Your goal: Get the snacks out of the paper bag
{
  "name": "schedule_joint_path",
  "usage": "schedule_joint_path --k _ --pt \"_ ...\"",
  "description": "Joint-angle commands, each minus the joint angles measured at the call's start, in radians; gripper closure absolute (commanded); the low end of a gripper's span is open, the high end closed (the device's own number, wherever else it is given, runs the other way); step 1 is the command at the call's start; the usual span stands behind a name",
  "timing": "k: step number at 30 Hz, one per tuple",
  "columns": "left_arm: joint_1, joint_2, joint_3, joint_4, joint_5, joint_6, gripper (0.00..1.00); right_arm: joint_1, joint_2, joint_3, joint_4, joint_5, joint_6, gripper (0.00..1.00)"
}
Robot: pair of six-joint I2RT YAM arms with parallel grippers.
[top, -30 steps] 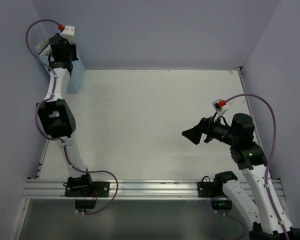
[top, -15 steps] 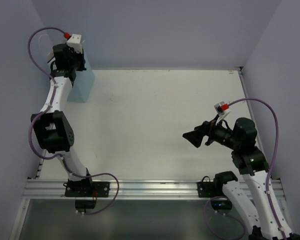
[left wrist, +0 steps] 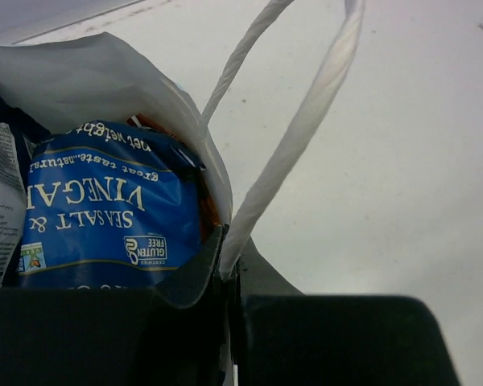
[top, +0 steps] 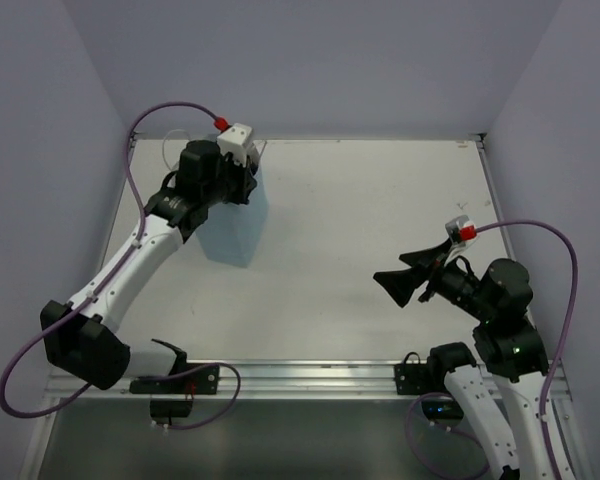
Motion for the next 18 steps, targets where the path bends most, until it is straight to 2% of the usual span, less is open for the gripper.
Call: schedule_joint_path --k 1,2,3,6,9,12,14,16,17,18 --pt "-0.061 -0.095 -0.025 -0.004 -0.058 -0.102 0.95 0.003 -0.023 0.024 -0.009 0.045 -0.029 0.01" --pt "-0.073 -0.106 -0.031 -0.006 -0.044 -0.108 0.91 0.003 -0.035 0.022 -0.011 0.045 -0.03 0.01" --pt "-0.086 -0.122 -0.027 -0.012 -0.035 -0.113 0.74 0.003 -0.042 0.021 -0.009 0.043 -0.029 0.01" --pt "-0.089 -0.132 0.045 -0.07 -0.027 -0.115 0.34 0.003 -0.058 0.021 -0.009 0.042 -0.026 0.01" --pt "-0.09 -0.147 0.125 -0.11 -0.019 -0.116 0.09 0.001 -0.061 0.041 -0.027 0.051 -0.041 0.01" --pt "-0.09 -0.165 0.172 -0.15 0.004 -0.121 0.0 0.003 -0.064 0.059 -0.041 0.066 -0.055 0.01" --pt "-0.09 -0.179 0.221 -0.223 -0.049 -0.118 0.0 0.003 -0.067 0.074 -0.053 0.068 -0.061 0.01" --pt "-0.089 -0.218 0.237 -0.262 -0.224 -0.112 0.0 0.003 -0.073 0.08 -0.064 0.068 -0.065 0.01" --pt "-0.087 -0.239 0.237 -0.289 -0.354 -0.095 0.03 0.003 -0.076 0.081 -0.064 0.066 -0.067 0.01" --pt "-0.08 -0.244 0.232 -0.3 -0.414 -0.084 0.04 0.003 -0.076 0.079 -0.066 0.066 -0.067 0.01"
